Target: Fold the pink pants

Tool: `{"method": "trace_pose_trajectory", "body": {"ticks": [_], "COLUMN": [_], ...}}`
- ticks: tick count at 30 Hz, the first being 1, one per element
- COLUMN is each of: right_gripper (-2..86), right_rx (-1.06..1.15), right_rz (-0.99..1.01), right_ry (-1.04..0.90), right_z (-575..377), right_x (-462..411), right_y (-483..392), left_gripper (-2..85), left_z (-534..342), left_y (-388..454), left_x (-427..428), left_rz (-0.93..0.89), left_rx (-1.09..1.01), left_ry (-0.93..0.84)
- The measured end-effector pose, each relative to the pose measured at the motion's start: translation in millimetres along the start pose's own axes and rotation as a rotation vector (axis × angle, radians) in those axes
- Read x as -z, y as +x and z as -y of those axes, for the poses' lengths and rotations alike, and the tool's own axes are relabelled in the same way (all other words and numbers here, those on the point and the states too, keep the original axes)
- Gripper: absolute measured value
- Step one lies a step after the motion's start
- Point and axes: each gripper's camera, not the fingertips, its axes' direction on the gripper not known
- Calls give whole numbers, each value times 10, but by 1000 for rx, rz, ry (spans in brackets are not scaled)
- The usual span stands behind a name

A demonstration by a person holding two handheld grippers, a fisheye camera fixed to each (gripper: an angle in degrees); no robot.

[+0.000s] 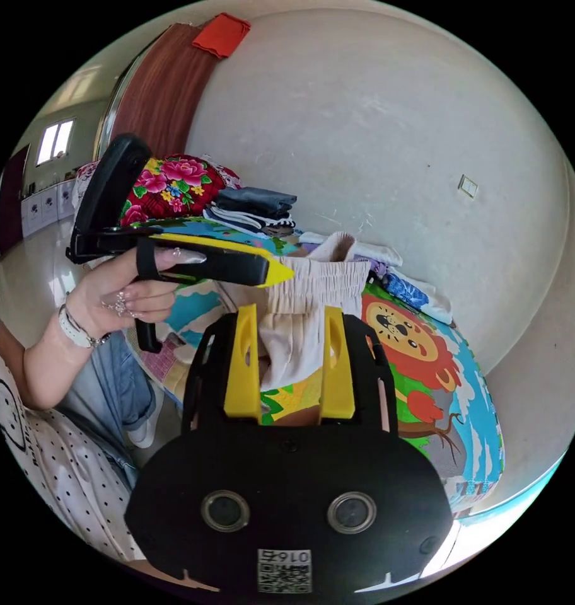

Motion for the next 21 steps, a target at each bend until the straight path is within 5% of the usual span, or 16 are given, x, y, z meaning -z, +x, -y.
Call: {"method": "trace_pose_trajectory", "body": {"ticks": [3, 5, 8, 12, 15, 17, 21], "right_gripper": [122, 103, 82, 73, 71, 71, 69], "right_rx": [-68, -66, -199, -611, -610, -579, -505], "right_rz": [-132, -200, -294, -100, -58, -90, -140], "right_ry": [36, 14, -78, -122, -107, -108, -104], "right_z": [-128, -208, -351, -725, -838, -831, -809], "right_x": [19, 17, -26, -11, -50, -84, -122], "right_y": [-51, -53, 162, 834, 886, 821, 773], "left_gripper": [2, 2, 59, 192, 143, 68, 60], "left_z": [-80, -158, -175, -336, -490, -565, -583], "left_y": [233, 30, -421, -787, -738, -616, -779], "left_x": [279, 509, 444, 198, 5, 97, 505], "left_rz": [247, 430, 433, 463, 388, 500, 567], "left_rx": [-86, 66, 180, 281, 176, 134, 112], "left_ry": [146, 234, -4, -231, -273, -210, -154]}}
